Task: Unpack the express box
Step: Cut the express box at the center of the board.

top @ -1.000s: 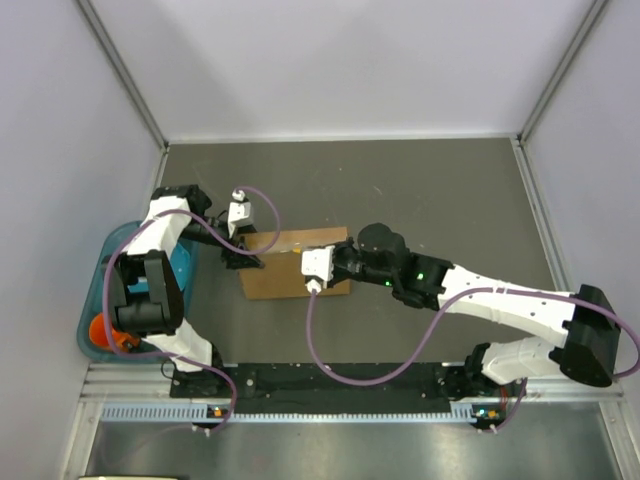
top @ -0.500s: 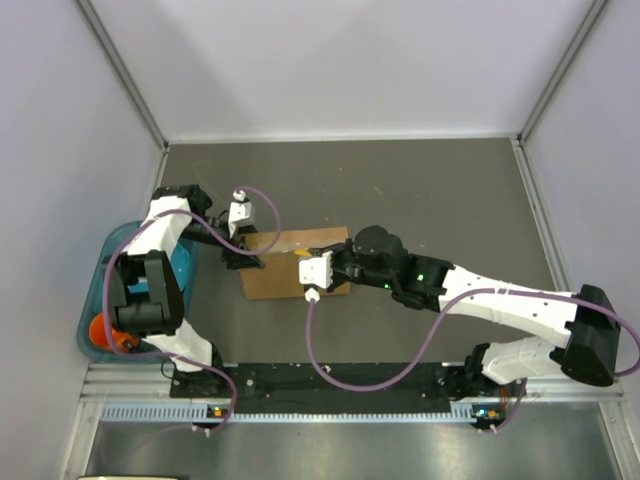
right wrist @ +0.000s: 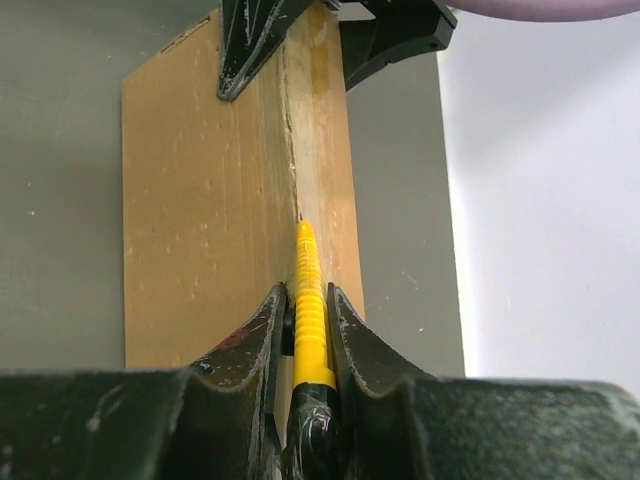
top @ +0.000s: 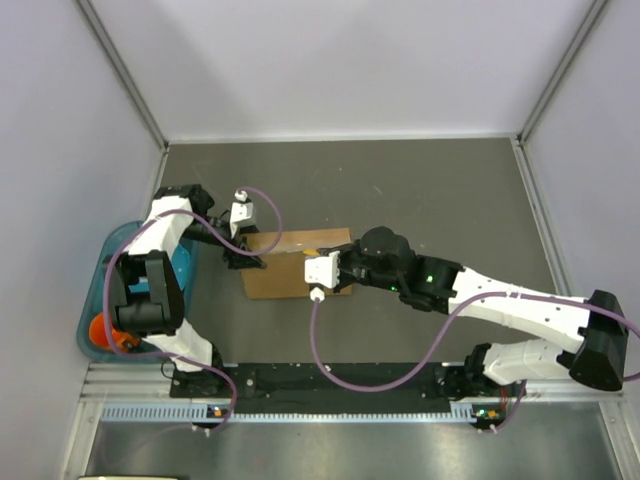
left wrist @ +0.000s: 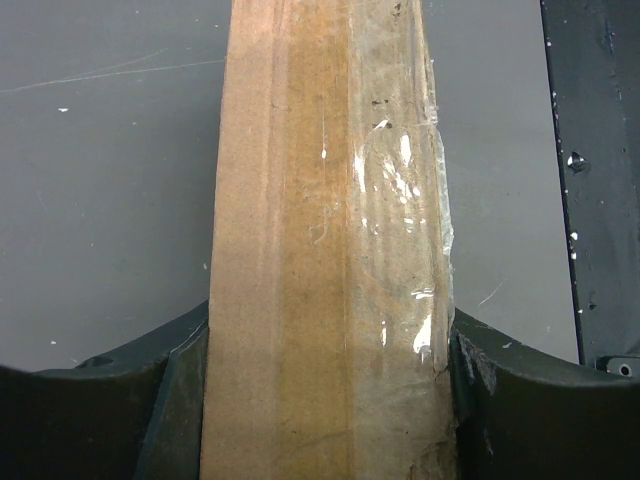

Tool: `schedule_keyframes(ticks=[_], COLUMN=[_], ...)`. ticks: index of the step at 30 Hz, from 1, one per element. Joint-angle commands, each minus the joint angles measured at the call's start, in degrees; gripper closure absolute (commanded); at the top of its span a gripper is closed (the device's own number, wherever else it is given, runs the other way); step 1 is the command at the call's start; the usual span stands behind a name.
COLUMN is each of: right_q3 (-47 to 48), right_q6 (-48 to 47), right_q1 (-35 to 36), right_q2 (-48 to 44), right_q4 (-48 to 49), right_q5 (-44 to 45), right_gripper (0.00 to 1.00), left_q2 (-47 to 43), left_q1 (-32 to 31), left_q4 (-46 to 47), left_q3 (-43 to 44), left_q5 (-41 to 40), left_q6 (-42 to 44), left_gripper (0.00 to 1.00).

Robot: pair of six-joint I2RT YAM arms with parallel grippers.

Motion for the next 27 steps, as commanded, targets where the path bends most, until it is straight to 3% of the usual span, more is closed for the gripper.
schedule_keyframes(ticks=[1,27], right_q3=[-1.18,-4.61], right_q6=[0.59,2.00], right_q1=[-1.39,-1.48], right_q2=[-2.12,-6.34], right_q4=[-6.29,-9.19], right_q5=[9.69,14.70], right_gripper=[1.00,1.00], left_q2=[-1.27,-1.36], left_q1=[0.62,1.33], left_q4=[-12.21,-12.12], left_q3=[-0.25,0.19], left_q5=[-5.46,-5.63], left_q6=[1.45,1.45], left_gripper=[0.85,0.85])
